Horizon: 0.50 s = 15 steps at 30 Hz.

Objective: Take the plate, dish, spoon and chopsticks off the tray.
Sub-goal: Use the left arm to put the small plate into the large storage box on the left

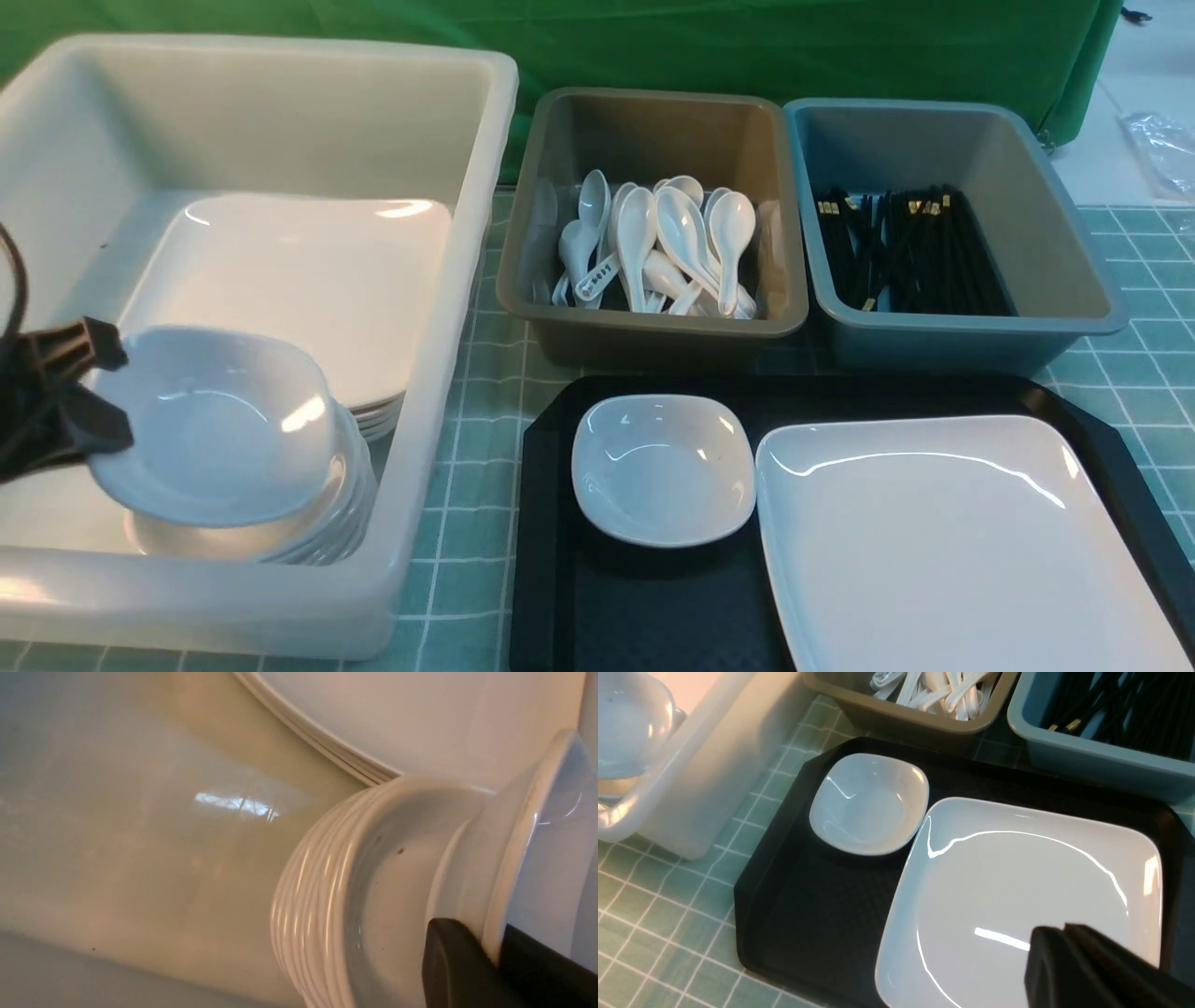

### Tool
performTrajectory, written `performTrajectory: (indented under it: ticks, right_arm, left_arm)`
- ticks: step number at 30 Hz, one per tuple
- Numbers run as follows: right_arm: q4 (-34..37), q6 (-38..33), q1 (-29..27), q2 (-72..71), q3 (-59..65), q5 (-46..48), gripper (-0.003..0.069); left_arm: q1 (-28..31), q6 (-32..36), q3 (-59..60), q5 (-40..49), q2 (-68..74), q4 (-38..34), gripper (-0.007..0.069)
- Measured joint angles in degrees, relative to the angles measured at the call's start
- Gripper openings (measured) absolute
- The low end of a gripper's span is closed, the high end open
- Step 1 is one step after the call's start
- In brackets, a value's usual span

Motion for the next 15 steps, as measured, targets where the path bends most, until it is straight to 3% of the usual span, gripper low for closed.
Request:
performTrajectory:
  ticks: [4, 11, 15]
  right_arm:
    - [0.0, 0.0, 0.0, 0.1, 0.1, 0.0, 0.0054]
    - [0.0, 0.0, 0.0, 0.5, 0.1, 0.0, 0.0062]
    - [0.0, 0.0, 0.0, 0.5, 0.1, 0.0, 0.0065]
  left_arm:
    - [0.0, 0.8, 0.3, -1.1, 2.5, 0.5, 0.0117]
    - [0.0, 5.1, -3.2, 4.2, 2.2, 2.7, 0.04]
    - [0.0, 5.2, -8.9, 8.4, 0.5, 3.3, 0.0507]
